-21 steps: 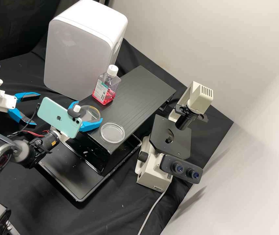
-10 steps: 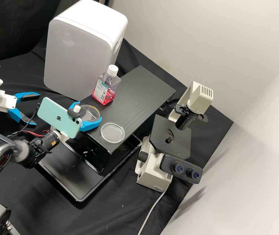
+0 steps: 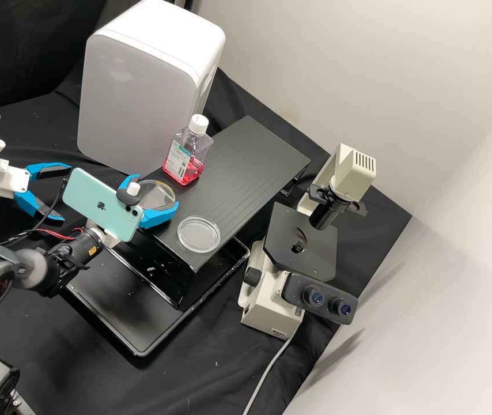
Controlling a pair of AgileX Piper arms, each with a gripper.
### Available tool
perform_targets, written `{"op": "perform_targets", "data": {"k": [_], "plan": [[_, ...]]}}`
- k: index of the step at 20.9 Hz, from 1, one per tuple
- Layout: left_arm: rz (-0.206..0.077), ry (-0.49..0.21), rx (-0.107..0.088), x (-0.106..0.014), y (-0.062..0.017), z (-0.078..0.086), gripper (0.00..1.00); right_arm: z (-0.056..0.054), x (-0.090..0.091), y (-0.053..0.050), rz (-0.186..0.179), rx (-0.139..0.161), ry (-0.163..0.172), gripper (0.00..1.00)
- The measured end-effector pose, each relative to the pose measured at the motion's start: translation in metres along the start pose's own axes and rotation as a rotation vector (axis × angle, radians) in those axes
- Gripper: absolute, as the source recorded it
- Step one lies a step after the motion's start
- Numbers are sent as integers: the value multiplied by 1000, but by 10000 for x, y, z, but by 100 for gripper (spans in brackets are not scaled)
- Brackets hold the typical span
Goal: Place the lid on the petri dish
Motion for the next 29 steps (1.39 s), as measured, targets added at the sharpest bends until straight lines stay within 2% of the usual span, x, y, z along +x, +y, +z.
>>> {"op": "perform_targets", "data": {"k": [2,3,5,10,14,18,19,21,23,29], "plan": [[0,0,0,0,0,0,100,-33,-38,51,27,-3,16,0],[0,1,5,0,0,-1,100,-46,-55,71,42,-15,25,0],[1,3,21,0,1,-3,100,-60,-81,113,67,-15,37,0],[1,3,21,0,1,-3,100,-5,-102,251,131,-16,17,0],[1,3,22,0,1,-3,100,102,-95,335,167,-17,-30,0],[1,3,29,0,1,-3,100,308,-33,368,180,-22,-119,0],[1,3,37,0,1,-3,100,354,-25,384,186,-23,-138,0],[1,3,39,0,1,-3,100,428,-2,411,195,-20,-167,0],[1,3,39,6,0,-4,100,485,14,433,203,-21,-189,0],[-4,4,42,16,-13,-10,100,570,27,457,212,-32,-210,0]]}}
